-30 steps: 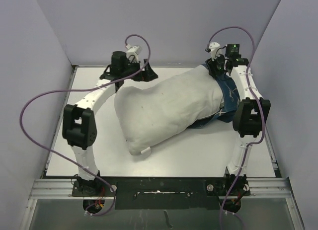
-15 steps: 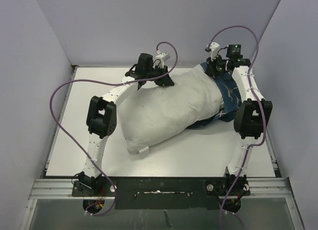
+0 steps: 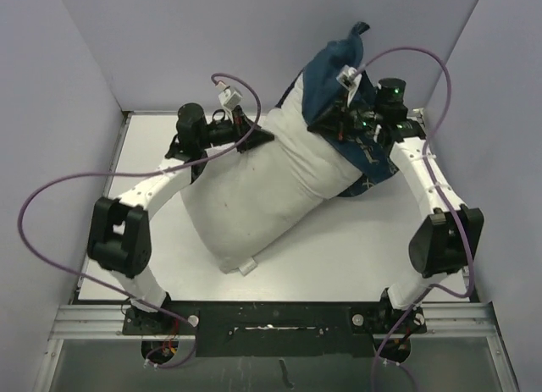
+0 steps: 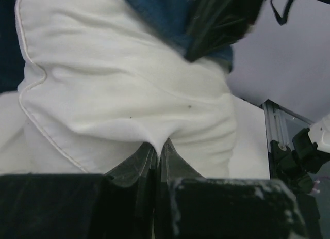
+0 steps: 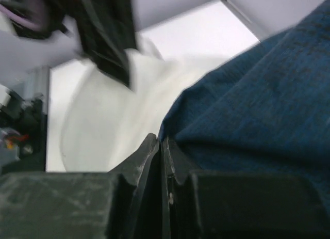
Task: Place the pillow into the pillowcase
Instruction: Stuff the pillow into the pillowcase.
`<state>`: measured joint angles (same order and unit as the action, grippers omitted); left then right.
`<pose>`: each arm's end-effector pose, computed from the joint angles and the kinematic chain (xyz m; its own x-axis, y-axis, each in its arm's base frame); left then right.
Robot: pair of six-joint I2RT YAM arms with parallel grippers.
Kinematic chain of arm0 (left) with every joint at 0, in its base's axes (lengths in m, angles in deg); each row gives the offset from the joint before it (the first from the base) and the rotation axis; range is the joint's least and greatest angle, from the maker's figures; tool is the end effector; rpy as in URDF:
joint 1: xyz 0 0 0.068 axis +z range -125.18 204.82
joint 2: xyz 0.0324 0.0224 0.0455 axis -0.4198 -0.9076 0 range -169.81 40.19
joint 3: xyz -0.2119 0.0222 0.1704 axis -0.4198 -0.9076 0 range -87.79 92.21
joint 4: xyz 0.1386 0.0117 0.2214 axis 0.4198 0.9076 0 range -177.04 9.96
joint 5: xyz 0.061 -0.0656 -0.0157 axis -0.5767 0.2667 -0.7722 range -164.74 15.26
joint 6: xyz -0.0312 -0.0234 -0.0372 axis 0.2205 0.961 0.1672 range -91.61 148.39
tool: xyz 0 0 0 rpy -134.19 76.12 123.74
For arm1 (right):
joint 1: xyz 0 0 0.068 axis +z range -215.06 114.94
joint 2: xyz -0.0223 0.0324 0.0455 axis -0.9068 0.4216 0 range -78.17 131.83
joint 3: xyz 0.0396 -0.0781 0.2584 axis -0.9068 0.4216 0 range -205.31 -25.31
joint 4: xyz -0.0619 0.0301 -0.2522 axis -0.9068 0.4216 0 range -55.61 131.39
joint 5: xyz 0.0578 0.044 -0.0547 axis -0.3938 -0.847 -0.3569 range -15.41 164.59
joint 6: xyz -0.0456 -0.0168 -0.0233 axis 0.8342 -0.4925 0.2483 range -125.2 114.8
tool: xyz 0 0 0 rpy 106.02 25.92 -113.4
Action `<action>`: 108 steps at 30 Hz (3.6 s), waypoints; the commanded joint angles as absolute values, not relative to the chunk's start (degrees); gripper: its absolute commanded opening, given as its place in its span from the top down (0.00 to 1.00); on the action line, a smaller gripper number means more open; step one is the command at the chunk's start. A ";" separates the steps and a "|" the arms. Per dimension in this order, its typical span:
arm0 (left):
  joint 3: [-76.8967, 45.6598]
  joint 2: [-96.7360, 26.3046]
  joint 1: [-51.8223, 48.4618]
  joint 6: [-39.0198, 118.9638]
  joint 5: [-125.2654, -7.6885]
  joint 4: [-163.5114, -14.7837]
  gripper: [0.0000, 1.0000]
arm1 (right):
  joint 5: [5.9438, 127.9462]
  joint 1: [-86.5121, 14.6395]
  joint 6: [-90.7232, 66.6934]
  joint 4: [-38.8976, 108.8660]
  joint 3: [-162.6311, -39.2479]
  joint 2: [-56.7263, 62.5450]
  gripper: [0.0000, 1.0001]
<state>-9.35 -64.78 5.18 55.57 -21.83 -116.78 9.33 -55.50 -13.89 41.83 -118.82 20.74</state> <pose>0.3950 -0.1711 0.3182 -0.3884 -0.1539 -0.9086 0.8716 0.2586 -0.4164 0.3862 0.0978 0.3912 -0.3590 0.0036 -0.9333 -0.8988 0.2681 0.3468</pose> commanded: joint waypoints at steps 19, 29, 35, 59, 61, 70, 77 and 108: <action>-16.58 -54.76 -11.77 28.10 -18.71 -91.65 1.00 | 13.43 -75.32 51.63 106.82 -112.05 8.53 0.75; -17.95 -53.96 -15.79 28.66 -20.18 -91.92 1.00 | 34.43 -70.79 24.31 86.06 -120.50 7.67 0.36; -19.10 -53.02 -16.87 28.89 -21.62 -92.27 1.00 | 54.43 -65.20 23.72 83.04 -119.74 10.90 0.45; -21.56 -52.01 -16.94 30.18 -22.73 -95.12 1.00 | 69.04 -64.05 31.91 84.62 -116.58 6.89 0.66; -21.61 -51.79 -16.93 30.15 -22.77 -95.29 1.00 | 68.70 -64.54 31.41 84.84 -116.45 7.47 0.71; -22.09 -50.39 -16.23 29.83 -22.28 -98.50 1.00 | 58.06 -65.66 27.45 86.96 -122.84 13.96 1.00; -11.56 -53.94 -12.14 27.02 -18.22 -100.40 1.00 | 26.74 -60.07 6.06 75.65 -140.89 22.10 1.00; 4.30 -52.33 -3.36 32.11 -36.86 -77.19 0.40 | 23.49 -69.29 19.68 79.06 -107.89 15.42 1.00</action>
<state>-11.12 -55.16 -4.72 33.85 -27.95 -89.15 26.95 -68.24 13.50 73.28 -110.56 18.75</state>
